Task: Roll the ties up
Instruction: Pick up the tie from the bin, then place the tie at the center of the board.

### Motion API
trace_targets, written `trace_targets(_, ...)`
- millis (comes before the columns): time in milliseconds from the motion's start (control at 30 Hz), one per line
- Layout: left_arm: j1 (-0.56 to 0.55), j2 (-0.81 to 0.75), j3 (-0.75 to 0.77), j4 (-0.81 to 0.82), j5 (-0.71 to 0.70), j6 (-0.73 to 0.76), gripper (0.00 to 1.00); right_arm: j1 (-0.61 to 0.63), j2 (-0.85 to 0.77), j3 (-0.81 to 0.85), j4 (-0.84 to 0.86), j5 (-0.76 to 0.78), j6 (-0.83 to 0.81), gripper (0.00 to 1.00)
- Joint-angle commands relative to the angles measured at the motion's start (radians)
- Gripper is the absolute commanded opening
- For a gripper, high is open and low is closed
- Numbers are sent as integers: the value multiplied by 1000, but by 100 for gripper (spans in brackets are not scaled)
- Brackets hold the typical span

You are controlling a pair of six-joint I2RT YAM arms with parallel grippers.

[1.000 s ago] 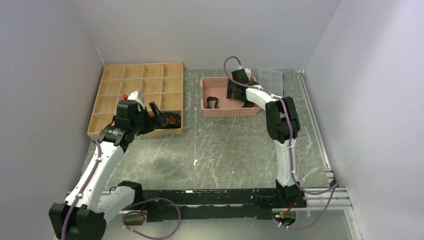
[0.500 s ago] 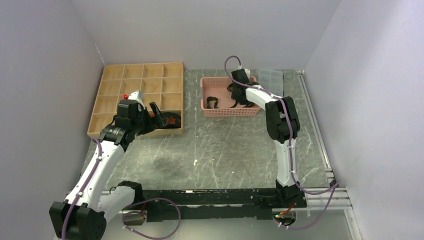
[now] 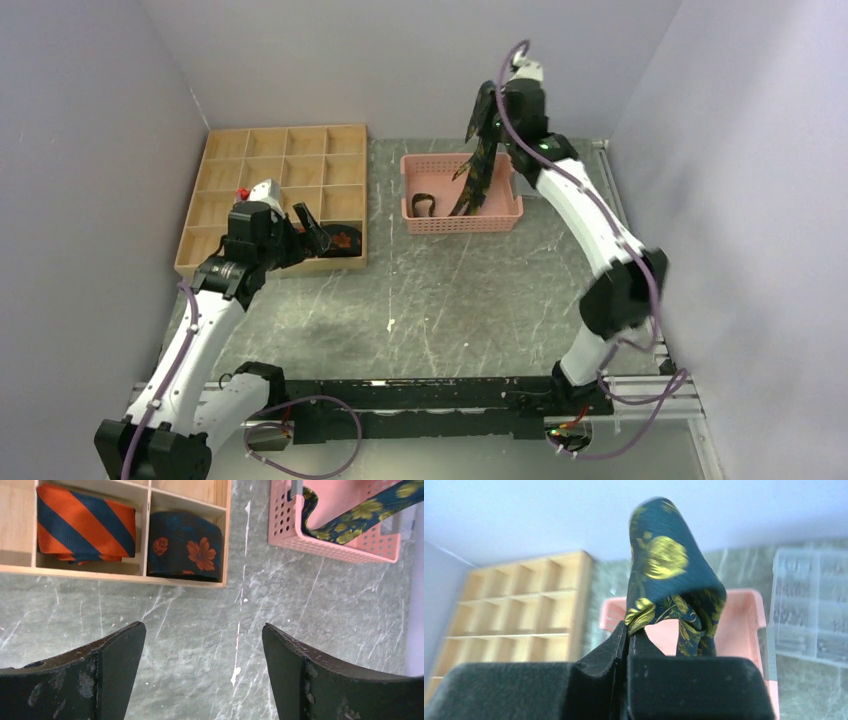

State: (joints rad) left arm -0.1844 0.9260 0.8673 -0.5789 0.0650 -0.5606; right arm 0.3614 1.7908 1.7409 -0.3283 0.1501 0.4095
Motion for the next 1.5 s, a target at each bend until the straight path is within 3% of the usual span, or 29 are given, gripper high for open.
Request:
trace_targets(0, 5, -65, 21, 74, -20, 28, 92, 55, -278, -41, 24, 3, -30, 0)
trace_targets(333, -15, -110, 76, 164, 256, 47, 93, 171, -838, -369, -179, -144, -88, 0)
trace_targets(467, -33, -101, 70, 230, 333, 24, 93, 171, -991, -519, -235, -130, -64, 0)
trace_targets(600, -102, -77, 5, 428, 455, -9, 94, 171, -1060, -569, -231, -194, -18, 0)
trace_targets(700, -219, -75, -11, 513, 401, 38, 94, 171, -1088, -540, -197, -312, 16, 0)
trace_targets(833, -317, -81, -57, 722, 356, 72, 94, 171, -1034, -326, -248, -426, 12, 0)
trace_targets(933, -349, -54, -82, 896, 399, 117, 94, 172, -942, -92, -332, -502, 2, 0)
trace_targets(1033, -364, -1, -61, 1052, 508, 201, 94, 177, -891, 37, -382, -584, 24, 0)
trace_targets(1300, -438, 197, 137, 1211, 781, 377, 94, 186, -911, 24, -312, -750, 168, 0)
trace_targets(1467, -509, 348, 247, 1339, 1009, 289, 94, 186, -931, -15, -269, -779, 227, 0)
